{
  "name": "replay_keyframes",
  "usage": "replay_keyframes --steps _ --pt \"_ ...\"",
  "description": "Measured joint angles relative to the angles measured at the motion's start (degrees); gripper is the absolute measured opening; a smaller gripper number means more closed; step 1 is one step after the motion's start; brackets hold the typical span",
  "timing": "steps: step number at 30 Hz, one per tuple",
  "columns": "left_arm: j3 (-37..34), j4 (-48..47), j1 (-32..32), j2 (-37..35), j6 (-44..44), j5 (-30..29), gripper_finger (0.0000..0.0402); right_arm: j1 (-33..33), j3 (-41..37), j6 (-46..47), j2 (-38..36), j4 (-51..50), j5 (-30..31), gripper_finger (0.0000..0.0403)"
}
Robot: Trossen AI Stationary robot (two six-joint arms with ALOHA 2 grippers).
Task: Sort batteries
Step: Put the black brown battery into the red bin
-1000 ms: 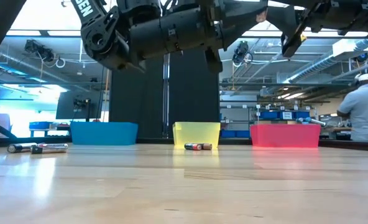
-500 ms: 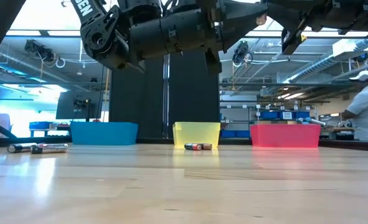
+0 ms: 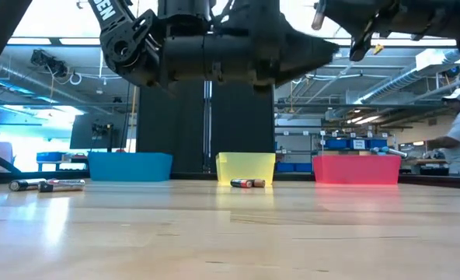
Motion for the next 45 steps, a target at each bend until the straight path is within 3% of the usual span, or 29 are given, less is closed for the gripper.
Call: replay_keyframes --steps 5,12,16,20,23,29,32,38,45 --pt "-0.1 -11.0 -0.6 -4.2 3.8 -3.8 0.0137 -6.2 0.1 1.4 -6.0 -11.8 0.1 0.0062" --pt "-0.1 -21.9 -2.5 -10.8 9.0 -8.5 0.0137 -17.8 9.9 4.1 -13.0 -47.6 1.4 0.0062" --pt "-3.2 -20.1 -2.2 -11.2 8.9 -8.9 0.0130 -25.2 17.3 4.6 -13.3 -66.9 5.2 0.0062" --pt "-9.5 -12.3 -1.2 -11.2 7.0 -8.9 0.0115 -33.7 21.8 5.8 -11.4 -80.8 6.1 0.0062" --pt "-14.7 -3.6 -0.8 -11.1 6.1 -8.9 0.0099 -40.5 23.0 5.2 -8.8 -85.1 5.8 0.0062" --pt "-22.5 7.2 1.0 -12.7 4.6 -8.5 0.0069 -54.1 23.4 1.5 -0.6 -85.1 -1.1 0.0062" --pt "-24.4 7.2 1.9 -15.1 4.2 -6.9 0.0051 -58.7 24.0 0.0 3.7 -84.1 -2.7 0.0062" --pt "-26.7 7.2 3.5 -18.6 4.3 -4.1 0.0016 -64.7 32.3 -1.5 13.3 -87.7 -4.6 0.0062" --pt "-27.4 3.0 4.4 -18.9 4.4 -3.5 0.0009 -68.0 41.7 -2.8 25.5 -96.0 -5.9 0.0062"
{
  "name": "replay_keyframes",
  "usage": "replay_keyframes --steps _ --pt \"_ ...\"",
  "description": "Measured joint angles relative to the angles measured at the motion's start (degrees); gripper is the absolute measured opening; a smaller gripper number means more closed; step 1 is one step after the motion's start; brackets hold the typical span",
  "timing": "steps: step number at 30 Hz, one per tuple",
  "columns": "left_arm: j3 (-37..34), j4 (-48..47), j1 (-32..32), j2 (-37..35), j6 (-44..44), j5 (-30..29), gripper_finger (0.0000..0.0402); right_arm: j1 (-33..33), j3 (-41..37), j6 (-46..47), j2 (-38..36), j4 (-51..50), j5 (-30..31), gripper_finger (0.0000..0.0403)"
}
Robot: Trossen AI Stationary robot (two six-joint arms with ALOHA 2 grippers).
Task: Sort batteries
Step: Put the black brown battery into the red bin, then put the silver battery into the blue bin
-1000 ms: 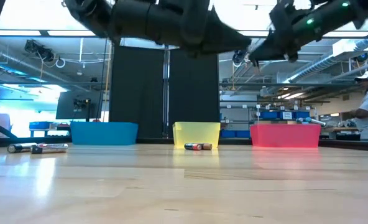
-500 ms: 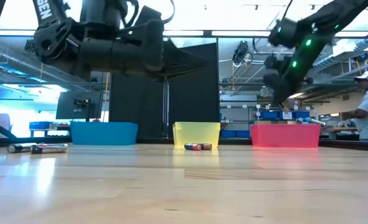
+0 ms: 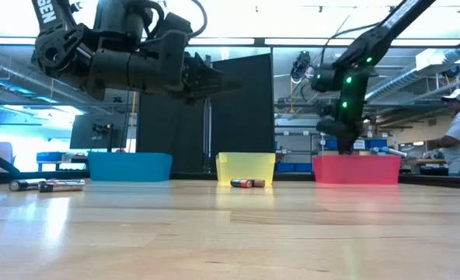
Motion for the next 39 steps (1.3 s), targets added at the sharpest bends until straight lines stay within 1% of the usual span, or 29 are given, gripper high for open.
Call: replay_keyframes --steps 4,10,17,19,24,27,29,31,34,37,39 --pt "0.0 -0.6 0.0 0.0 1.2 0.0 0.0011 -1.6 1.5 0.7 4.7 -2.2 -1.9 0.0062" --pt "0.0 -0.9 0.0 0.0 1.8 0.0 0.0011 -3.2 1.5 1.4 9.3 -3.5 -2.4 0.0062" --pt "0.0 -0.7 0.0 0.0 1.7 0.0 0.0011 -4.6 1.5 2.8 10.8 -4.2 -4.8 0.0066" --pt "0.0 -0.8 0.0 0.0 1.5 0.0 0.0011 -4.7 1.5 3.6 10.5 -4.0 -5.2 0.0090" --pt "0.0 -1.2 0.0 0.0 1.5 0.0 0.0011 -4.7 1.4 4.9 8.6 -4.3 -4.7 0.0167" --pt "0.0 -3.4 -0.1 -0.8 1.5 0.0 0.0011 -4.7 1.4 5.6 6.1 -4.6 -4.6 0.0193" --pt "0.0 -5.8 -0.1 -2.4 1.5 0.0 0.0011 -4.3 1.4 5.7 3.7 -5.8 -4.5 0.0200" --pt "0.1 -9.5 -0.1 -4.7 2.2 0.0 0.0011 -3.5 1.4 6.0 0.6 -7.3 -4.5 0.0198" --pt "0.1 -16.0 -0.1 -8.8 3.0 2.8 0.0011 -1.3 1.4 6.2 -5.2 -10.5 -4.5 0.0171" --pt "0.1 -23.7 -0.1 -12.9 2.8 6.2 0.0011 2.6 1.4 8.1 -11.8 -14.2 -4.3 0.0122" --pt "0.1 -29.6 -0.1 -15.4 2.6 7.1 0.0011 6.8 1.1 10.3 -15.8 -15.0 -2.9 0.0083"
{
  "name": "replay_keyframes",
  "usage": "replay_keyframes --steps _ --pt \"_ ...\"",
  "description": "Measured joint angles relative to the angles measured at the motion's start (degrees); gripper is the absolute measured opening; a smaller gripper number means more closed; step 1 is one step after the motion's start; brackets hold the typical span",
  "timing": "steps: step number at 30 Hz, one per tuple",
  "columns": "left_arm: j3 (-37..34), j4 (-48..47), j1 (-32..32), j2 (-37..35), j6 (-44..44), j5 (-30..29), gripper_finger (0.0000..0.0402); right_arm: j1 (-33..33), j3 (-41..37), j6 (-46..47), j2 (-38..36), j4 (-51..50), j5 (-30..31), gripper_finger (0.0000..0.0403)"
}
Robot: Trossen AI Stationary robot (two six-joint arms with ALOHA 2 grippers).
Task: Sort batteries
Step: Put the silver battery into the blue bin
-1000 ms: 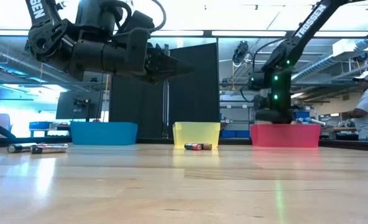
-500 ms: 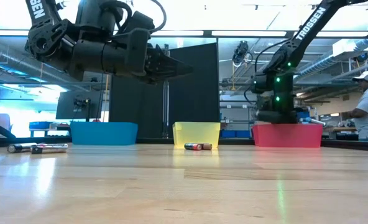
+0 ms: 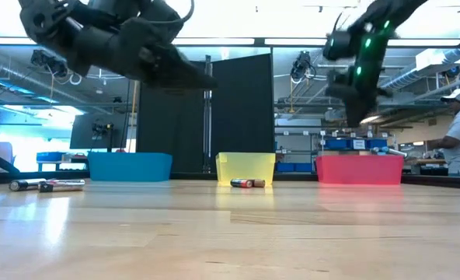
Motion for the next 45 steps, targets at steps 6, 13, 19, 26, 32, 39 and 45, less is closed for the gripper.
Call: replay_keyframes --steps 6,13,19,26,32,39,45 --pt "0.0 -17.6 0.0 -6.5 -3.4 0.2 0.0012 14.7 -4.9 6.9 -8.3 4.2 0.8 0.0010" --pt "0.0 -36.1 0.0 -11.9 -14.3 1.3 0.0012 29.5 -10.9 16.8 -7.6 15.8 2.0 0.0031" --pt "0.0 -51.4 -0.5 -14.0 -24.1 1.2 0.0015 38.1 -12.0 17.8 -2.3 27.4 4.2 0.0013" --pt "0.0 -61.9 -2.3 -13.3 -41.1 -0.6 0.0064 41.1 -12.0 16.0 2.3 35.4 4.2 0.0021" --pt "0.0 -62.5 -2.2 -13.3 -44.5 -2.8 0.0126 40.7 -12.0 13.6 4.3 35.8 4.3 0.0014" --pt "0.0 -62.9 -2.2 -11.6 -46.4 -1.2 0.0148 40.6 -12.0 11.9 4.4 35.9 4.3 0.0020" --pt "0.0 -63.3 -2.3 -8.3 -47.9 -1.1 0.0148 41.0 -12.0 11.6 4.4 36.0 4.3 0.0014"
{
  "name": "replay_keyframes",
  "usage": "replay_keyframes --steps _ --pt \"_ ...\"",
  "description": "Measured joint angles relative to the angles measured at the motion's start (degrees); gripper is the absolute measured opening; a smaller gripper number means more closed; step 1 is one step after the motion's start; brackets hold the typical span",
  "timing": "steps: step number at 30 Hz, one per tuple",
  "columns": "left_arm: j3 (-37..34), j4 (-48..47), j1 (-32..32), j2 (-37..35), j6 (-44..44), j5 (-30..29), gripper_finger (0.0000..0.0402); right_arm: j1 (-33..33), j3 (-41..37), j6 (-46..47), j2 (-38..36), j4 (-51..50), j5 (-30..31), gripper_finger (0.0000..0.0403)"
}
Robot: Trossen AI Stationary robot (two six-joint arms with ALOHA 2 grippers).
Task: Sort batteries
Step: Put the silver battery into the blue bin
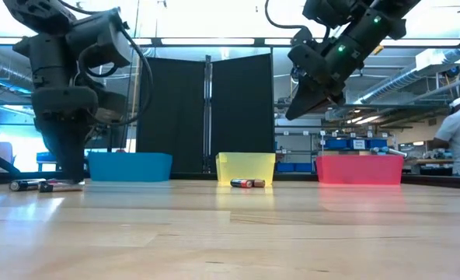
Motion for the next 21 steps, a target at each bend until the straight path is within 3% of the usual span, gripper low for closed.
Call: replay_keyframes --steps 9,17,21 --pt "0.3 -1.7 -0.6 2.4 -1.2 -0.4 0.0140 1.0 0.0 -0.5 0.0 0.0 0.0 0.0022" --pt "1.1 -2.1 -2.1 2.5 6.1 0.7 0.0043 1.0 0.0 -2.4 0.0 1.1 0.0 0.0012" --pt "4.9 -0.9 -2.3 2.7 9.2 1.8 0.0043 1.0 0.0 -2.6 0.0 1.3 0.1 0.0020"
